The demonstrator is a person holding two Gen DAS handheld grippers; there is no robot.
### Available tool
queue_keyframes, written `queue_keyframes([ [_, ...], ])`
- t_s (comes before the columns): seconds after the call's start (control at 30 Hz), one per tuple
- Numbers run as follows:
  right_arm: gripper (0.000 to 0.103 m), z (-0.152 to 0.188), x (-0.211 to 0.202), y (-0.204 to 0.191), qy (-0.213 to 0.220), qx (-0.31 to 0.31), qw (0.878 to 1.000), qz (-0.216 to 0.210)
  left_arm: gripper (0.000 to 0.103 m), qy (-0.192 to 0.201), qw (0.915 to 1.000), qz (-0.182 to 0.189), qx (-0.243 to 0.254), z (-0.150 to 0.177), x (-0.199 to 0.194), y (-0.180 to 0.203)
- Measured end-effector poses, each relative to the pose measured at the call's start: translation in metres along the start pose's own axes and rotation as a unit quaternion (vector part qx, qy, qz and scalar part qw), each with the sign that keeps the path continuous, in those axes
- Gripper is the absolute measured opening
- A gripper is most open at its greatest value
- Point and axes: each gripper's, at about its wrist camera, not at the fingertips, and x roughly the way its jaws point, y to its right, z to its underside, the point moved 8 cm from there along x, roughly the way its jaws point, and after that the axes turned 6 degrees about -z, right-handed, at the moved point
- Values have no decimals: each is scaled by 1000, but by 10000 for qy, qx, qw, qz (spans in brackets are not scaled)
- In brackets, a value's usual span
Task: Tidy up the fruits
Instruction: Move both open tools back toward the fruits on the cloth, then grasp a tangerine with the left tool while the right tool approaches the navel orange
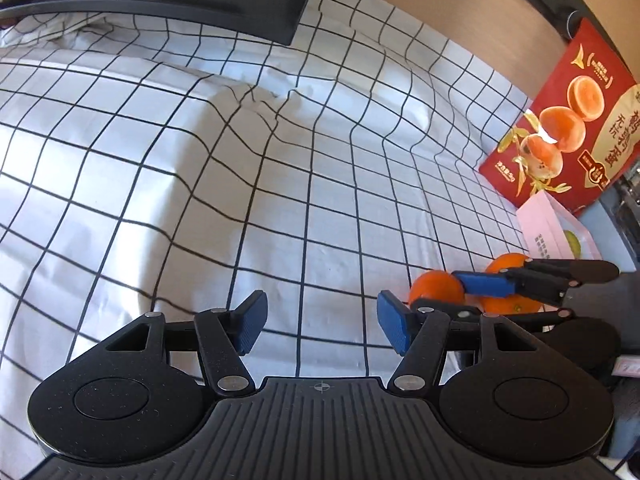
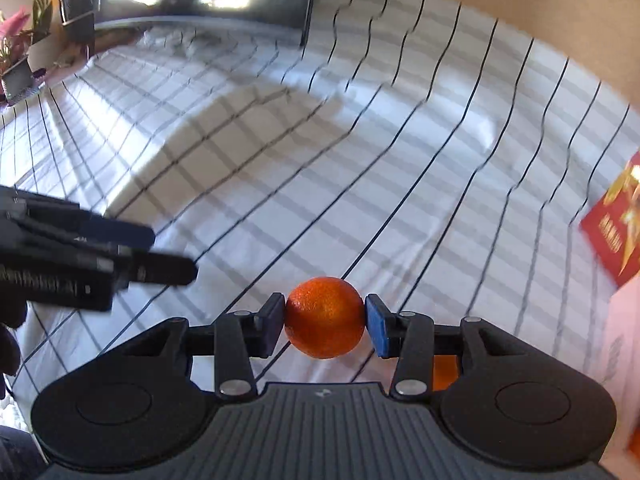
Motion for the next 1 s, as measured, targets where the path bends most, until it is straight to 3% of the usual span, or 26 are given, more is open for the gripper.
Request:
queue_keyframes([
  [0.23, 45, 7, -4, -8, 155, 4, 9996, 233, 66, -57, 9998, 133, 112, 5, 0, 11],
  [0.37, 55, 2, -27, -5, 459, 1, 9984, 325, 65, -86, 9992, 257, 284, 4, 1, 26],
  [0.53, 59, -8, -65, 26, 1108, 115, 9860, 1241, 65, -36, 9974, 422, 579, -2, -1, 50],
  [0.67, 59, 10, -68, 67, 927, 603, 9772, 1810, 65, -18, 9946, 544, 886, -2, 0, 71],
  [0.83, 61, 39, -87, 87, 1040, 1237, 9737, 1609, 65, -65, 9922, 602, 1094, 2, 5, 85],
  [1.0, 69, 71, -109, 93, 1109, 1556, 9669, 1689, 65, 13, 9924, 571, 1086, -4, 5, 90],
])
